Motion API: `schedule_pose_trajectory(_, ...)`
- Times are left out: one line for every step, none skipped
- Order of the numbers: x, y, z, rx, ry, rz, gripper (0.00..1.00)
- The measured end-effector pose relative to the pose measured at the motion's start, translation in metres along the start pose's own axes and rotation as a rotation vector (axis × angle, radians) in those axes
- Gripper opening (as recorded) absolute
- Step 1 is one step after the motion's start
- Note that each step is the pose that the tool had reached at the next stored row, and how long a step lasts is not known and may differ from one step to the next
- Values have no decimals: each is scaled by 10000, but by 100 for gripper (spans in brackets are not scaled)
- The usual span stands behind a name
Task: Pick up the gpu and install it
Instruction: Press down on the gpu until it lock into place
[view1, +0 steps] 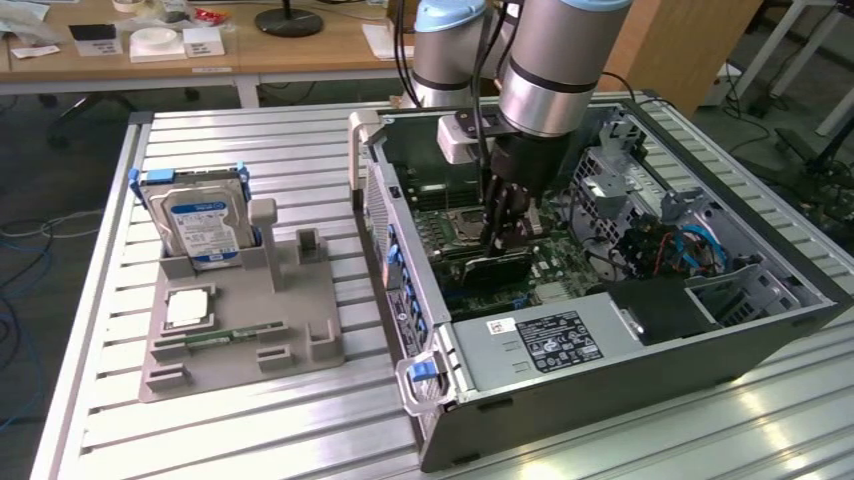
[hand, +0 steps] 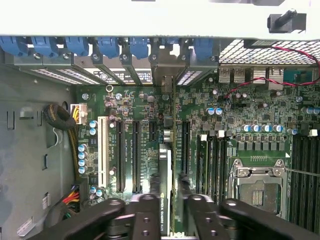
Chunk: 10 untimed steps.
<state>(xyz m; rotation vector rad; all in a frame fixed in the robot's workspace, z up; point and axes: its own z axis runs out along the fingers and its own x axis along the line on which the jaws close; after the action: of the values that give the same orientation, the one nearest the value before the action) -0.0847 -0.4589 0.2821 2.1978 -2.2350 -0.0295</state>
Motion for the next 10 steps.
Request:
schedule_pose_trajectory(0, 0, 0, 0, -1, 0, 20)
schedule_pose_trajectory(0, 0, 0, 0, 0, 0, 20)
schedule_pose_trajectory(0, 0, 0, 0, 0, 0, 15)
schedule_pose_trajectory(0, 0, 0, 0, -1, 0, 15)
schedule_pose_trajectory(0, 0, 0, 0, 0, -1, 11)
schedule_pose_trajectory(0, 0, 0, 0, 0, 0, 11)
schedule_pose_trajectory(0, 0, 0, 0, 0, 0, 11)
schedule_pose_trajectory(0, 0, 0, 0, 0, 0, 11)
schedule_pose_trajectory(0, 0, 0, 0, 0, 0, 11)
schedule_pose_trajectory(-2, -1, 0, 0, 1, -1, 11)
